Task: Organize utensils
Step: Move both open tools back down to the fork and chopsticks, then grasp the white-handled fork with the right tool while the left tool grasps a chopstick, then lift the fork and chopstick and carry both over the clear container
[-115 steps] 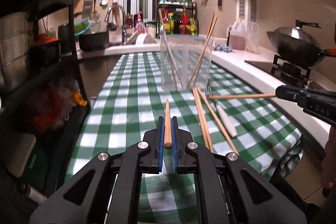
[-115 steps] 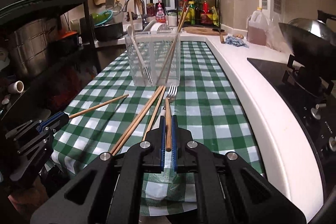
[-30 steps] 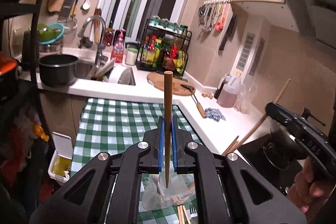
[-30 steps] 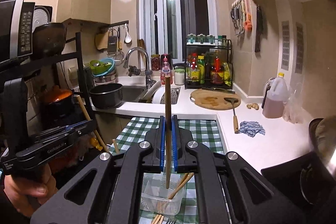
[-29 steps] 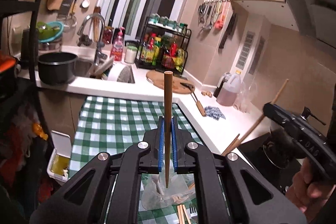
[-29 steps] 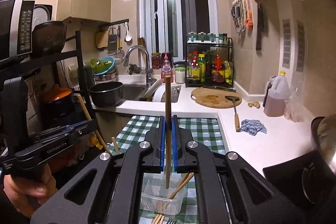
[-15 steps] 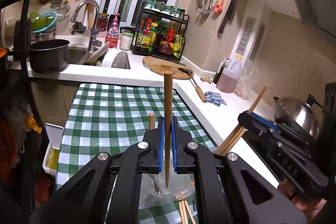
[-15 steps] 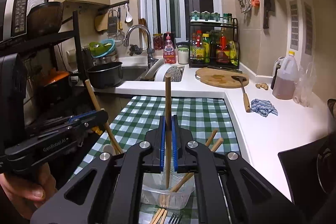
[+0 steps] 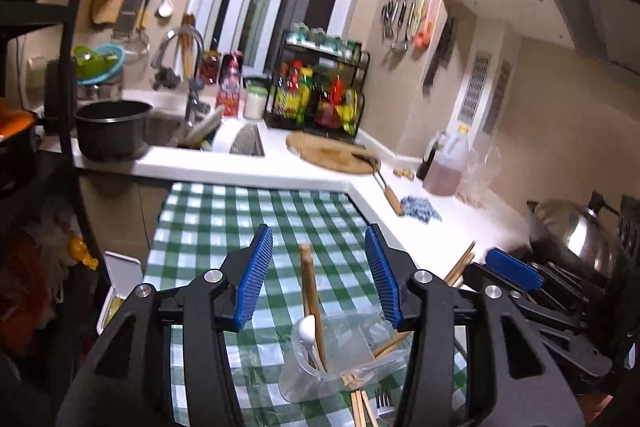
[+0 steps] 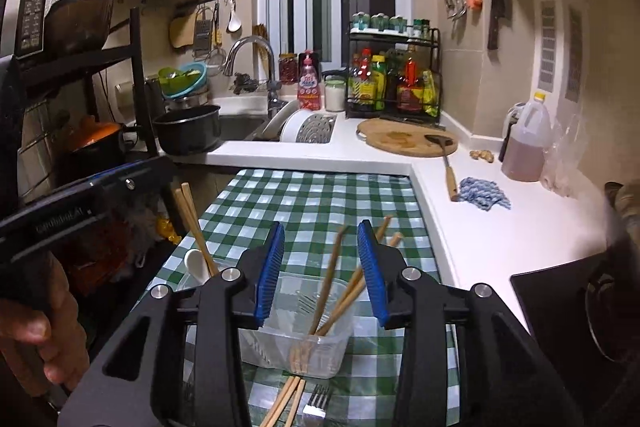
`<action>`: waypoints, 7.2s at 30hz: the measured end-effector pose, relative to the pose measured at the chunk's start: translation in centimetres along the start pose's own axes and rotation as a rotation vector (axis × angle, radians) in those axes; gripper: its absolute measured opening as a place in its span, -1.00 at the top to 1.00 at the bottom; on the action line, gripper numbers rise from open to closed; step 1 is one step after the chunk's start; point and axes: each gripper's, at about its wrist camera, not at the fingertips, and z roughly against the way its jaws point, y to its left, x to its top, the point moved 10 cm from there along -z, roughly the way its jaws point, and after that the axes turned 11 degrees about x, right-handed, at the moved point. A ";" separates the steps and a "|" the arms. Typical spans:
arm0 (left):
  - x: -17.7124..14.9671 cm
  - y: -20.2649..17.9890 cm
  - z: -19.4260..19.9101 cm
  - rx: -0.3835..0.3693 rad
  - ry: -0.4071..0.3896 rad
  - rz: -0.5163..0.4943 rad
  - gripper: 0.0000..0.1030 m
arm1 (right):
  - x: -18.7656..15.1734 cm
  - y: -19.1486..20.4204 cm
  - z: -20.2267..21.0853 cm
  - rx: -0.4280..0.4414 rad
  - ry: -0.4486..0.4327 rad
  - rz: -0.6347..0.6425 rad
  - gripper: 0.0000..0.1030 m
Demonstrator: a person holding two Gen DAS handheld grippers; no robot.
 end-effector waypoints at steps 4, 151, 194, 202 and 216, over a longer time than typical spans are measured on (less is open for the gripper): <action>0.6 0.2 1.8 0.011 -0.033 0.001 0.08 | 0.3 0.0 3.5 -0.013 -0.056 0.004 0.24; -30.3 0.9 7.7 0.220 0.294 -0.163 0.88 | -28.5 -0.5 4.9 -0.139 0.369 -0.225 0.66; -24.0 -0.1 13.8 0.204 0.077 -0.181 0.89 | -21.5 0.7 9.0 -0.113 0.158 -0.133 0.67; -20.0 0.2 15.6 0.179 0.008 -0.141 0.89 | -19.0 1.3 10.5 -0.087 0.093 -0.133 0.67; -13.3 -0.7 15.2 0.088 0.032 -0.116 0.89 | -14.4 0.8 11.9 -0.013 0.059 -0.123 0.69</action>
